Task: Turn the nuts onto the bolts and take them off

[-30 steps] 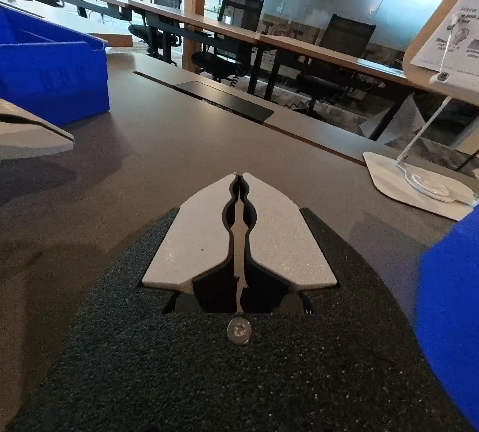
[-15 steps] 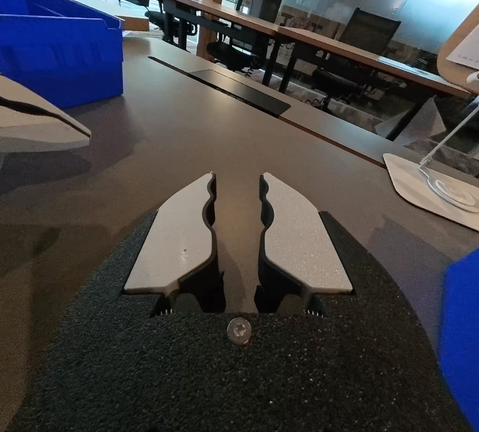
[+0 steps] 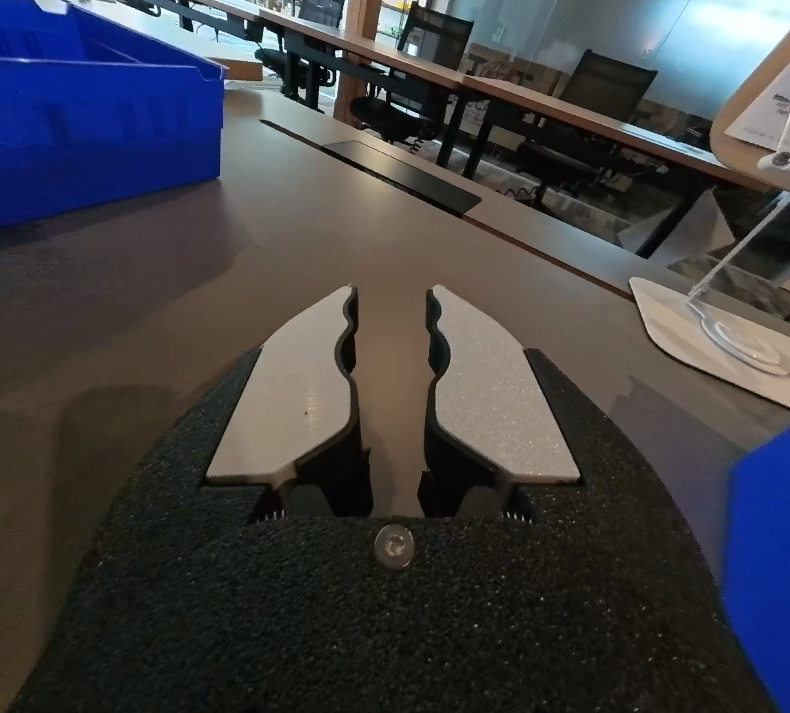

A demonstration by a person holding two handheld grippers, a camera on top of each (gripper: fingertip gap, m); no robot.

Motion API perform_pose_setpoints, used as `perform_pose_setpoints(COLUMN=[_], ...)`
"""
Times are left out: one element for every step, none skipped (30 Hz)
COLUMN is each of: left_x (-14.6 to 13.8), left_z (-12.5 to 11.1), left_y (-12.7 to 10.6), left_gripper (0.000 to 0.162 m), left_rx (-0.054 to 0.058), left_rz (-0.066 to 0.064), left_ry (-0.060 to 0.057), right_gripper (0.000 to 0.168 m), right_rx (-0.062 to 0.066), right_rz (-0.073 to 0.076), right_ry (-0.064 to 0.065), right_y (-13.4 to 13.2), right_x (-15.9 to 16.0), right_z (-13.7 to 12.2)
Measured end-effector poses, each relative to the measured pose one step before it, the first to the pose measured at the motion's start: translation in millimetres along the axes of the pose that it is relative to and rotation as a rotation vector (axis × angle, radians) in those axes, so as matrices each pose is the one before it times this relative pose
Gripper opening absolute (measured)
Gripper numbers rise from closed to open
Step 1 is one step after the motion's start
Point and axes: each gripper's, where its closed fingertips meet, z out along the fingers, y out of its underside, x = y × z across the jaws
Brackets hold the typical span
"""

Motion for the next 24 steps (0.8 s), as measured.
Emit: perform_pose_setpoints(left_x=[-14.88,-19.41,-24.64,-28.52,-29.69,-25.58,-19.57,-14.85,-13.05,-12.54,-9.95,-6.08,-5.8,-6.62,-6.08,-3.36,-0.06,0.86,-0.07,-1.82,-2.86,-3.19,-2.31,-0.17], left_z=[-9.91,-9.64,-8.65,-6.55,-3.25,0.94,4.56,8.05,11.13,13.81,15.55,15.9,14.96,13.79,12.53,11.36,10.06,8.68,7.66,6.52,5.1,3.89,2.95,2.24], left_y=[-8.19,-3.97,0.67,4.79,8.44,11.25,12.25,12.43,12.69,13.22,13.75,11.04,6.39,4.89,5.36,4.66,3.12,2.78,2.74,2.4,2.0,1.22,0.66,0.39], left_gripper=[0.0,0.0,0.002,0.006,0.008,0.012,0.016,0.019,0.023,0.028,0.028,0.027,0.026,0.028,0.03,0.03,0.031,0.032,0.033,0.033,0.033,0.033,0.032,0.031], left_rx=[-0.0066,-0.025,-0.0446,-0.059,-0.0722,-0.0889,-0.0995,-0.103,-0.1055,-0.1112,-0.12,-0.1078,-0.0766,-0.0668,-0.0692,-0.0648,-0.0524,-0.0475,-0.0458,-0.0405,-0.0345,-0.0258,-0.0188,-0.0131], left_rz=[0.0184,0.0182,0.0221,0.0248,0.0151,-0.0039,-0.0185,-0.0224,-0.0239,-0.0229,-0.0231,-0.022,-0.0206,-0.0153,-0.0066,-0.001,-0.005,-0.0096,-0.0038,0.0016,0.0003,-0.002,-0.0009,0.0017], left_ry=[-0.0573,-0.0697,-0.0884,-0.1007,-0.0968,-0.0643,-0.025,0.0028,0.0103,0.008,0.02,0.038,0.03,0.0114,0.0012,0.0076,0.0203,0.019,0.006,-0.009,-0.0177,-0.0198,-0.0145,-0.0002], right_gripper=[0.03,0.03,0.03,0.03,0.03,0.03,0.03,0.03,0.03,0.03,0.03,0.03,0.03,0.03,0.03,0.03,0.03,0.03,0.03,0.03,0.03,0.03,0.03,0.03], right_rx=[0.002,0.002,0.0035,0.0081,0.0115,0.0121,0.011,0.01,0.0105,0.0103,0.0118,0.0124,0.0111,0.0104,0.0101,0.0096,0.0078,0.0063,0.0059,0.0052,0.0045,0.0037,0.0034,0.004], right_rz=[0.0021,0.0041,0.0062,0.0066,0.005,0.0025,-0.0003,-0.0016,-0.0013,0.0001,0.001,0.0012,0.0014,0.0012,0.001,0.0004,-0.0013,-0.0028,-0.0045,-0.0062,-0.0084,-0.0103,-0.0109,-0.0116], right_ry=[-0.0005,-0.004,-0.0059,-0.0052,-0.0041,-0.0027,-0.0022,-0.0029,-0.0029,-0.0025,-0.0031,-0.0043,-0.005,-0.0051,-0.0054,-0.0058,-0.007,-0.007,-0.0072,-0.0063,-0.0037,-0.0028,-0.0028,-0.0025], right_y=[-0.5,-0.61,-1.25,-2.17,-2.69,-2.85,-2.79,-2.81,-2.68,-2.86,-3.05,-2.97,-2.85,-2.6,-2.5,-2.28,-2.01,-1.77,-1.57,-1.5,-1.37,-1.32,-1.16,-1.3], right_x=[0.19,-0.38,-0.57,-0.5,-0.43,-0.38,-0.32,-0.49,-0.46,-0.47,-0.52,-0.85,-0.95,-1.11,-1.25,-1.41,-1.66,-1.78,-1.92,-1.77,-1.5,-1.34,-1.21,-1.21], right_z=[-0.39,-0.3,-0.46,-0.79,-1.16,-1.21,-1.18,-1.35,-1.28,-1.3,-1.27,-1.31,-1.17,-1.1,-1.01,-0.92,-0.62,-0.51,-0.51,-0.35,-0.37,-0.41,-0.34,-0.27])
